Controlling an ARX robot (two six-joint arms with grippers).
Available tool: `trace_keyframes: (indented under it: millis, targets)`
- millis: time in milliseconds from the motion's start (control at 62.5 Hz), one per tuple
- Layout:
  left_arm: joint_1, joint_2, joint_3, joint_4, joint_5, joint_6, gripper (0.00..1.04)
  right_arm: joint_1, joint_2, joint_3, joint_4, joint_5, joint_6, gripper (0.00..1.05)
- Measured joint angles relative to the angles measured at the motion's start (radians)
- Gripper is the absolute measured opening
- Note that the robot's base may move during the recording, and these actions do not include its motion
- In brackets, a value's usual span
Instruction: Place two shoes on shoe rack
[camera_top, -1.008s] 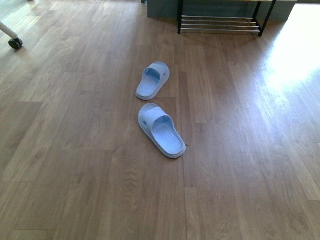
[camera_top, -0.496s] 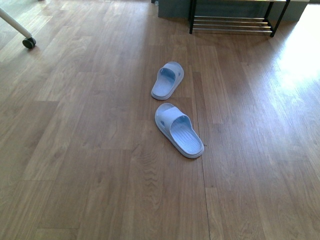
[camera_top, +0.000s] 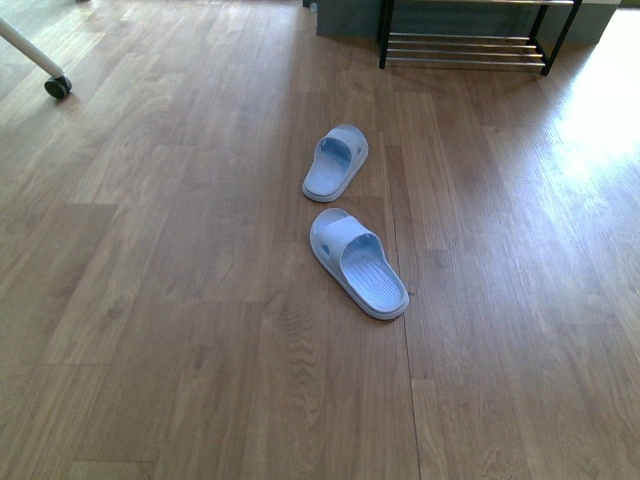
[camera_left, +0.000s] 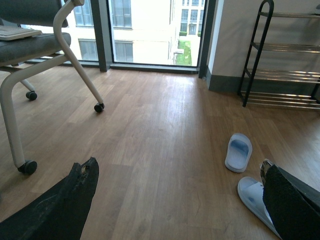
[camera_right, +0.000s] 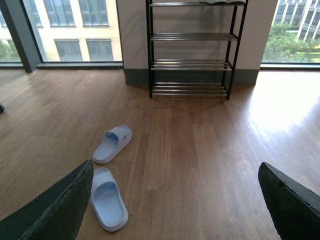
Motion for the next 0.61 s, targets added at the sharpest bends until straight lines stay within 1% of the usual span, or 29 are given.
trace_keyframes:
  millis: [608]
  targets:
    - [0.000,0.000,0.000,0.000,0.002,0.000,0.95,0.000,0.000,0.000,0.000,0.002,0.000,0.96]
